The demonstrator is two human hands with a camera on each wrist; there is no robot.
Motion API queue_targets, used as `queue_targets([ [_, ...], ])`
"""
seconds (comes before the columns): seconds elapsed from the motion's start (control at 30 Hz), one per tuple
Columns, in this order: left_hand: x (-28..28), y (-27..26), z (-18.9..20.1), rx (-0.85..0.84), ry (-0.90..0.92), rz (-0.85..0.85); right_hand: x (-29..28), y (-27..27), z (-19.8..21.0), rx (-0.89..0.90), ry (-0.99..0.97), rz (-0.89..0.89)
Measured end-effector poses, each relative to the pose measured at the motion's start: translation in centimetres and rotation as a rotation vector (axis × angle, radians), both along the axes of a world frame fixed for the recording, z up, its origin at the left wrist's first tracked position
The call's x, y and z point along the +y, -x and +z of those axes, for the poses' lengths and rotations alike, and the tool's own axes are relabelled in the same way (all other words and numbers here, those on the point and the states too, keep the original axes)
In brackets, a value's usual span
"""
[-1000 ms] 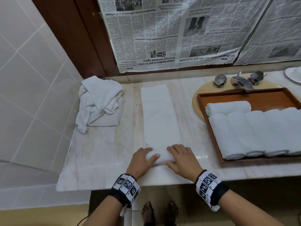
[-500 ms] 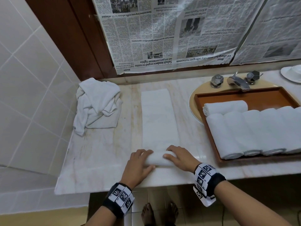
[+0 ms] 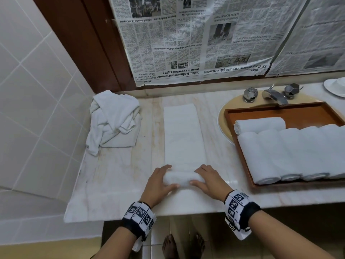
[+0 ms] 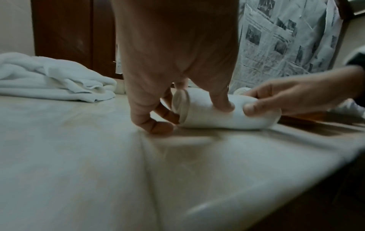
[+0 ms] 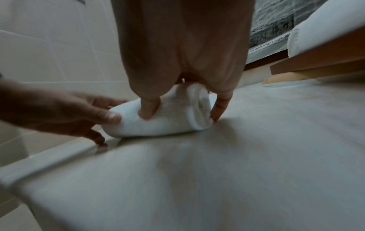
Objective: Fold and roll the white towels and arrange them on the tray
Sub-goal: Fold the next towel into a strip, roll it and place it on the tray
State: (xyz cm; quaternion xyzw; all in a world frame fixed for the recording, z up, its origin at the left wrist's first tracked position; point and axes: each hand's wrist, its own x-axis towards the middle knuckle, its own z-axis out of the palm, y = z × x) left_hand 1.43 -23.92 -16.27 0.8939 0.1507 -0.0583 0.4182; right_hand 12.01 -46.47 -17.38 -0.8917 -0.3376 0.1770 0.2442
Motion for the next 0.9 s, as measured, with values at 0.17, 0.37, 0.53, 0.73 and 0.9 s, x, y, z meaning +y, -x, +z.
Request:
queue_targets([
  [0.17,0.2,1.4,-0.5,-0.069,-0.057,-0.099,-0.2,0.3,0.7,0.176,0.014,0.017],
  [0.37,1.2,0.4,0.4,0.135,-0.074,-0.239,-0.6,1.4,1.5,0.136,0.112,0.021],
  [0.53,1.2,-0.4,0.8,0.241,-0.041,-0.272,-0.4,3.2,1.0,-0.375,0.122,0.045],
  [0.73,0.1,0.8,0.3,0.098,0.052,-0.014,0.1,2.3,1.2,-0.23,0.243,0.086],
  [0.9,-1.5,1.9,0.1,-0.042,-0.078,-0.057,1.4,0.7,2.2,-0.043,0.27,0.044],
])
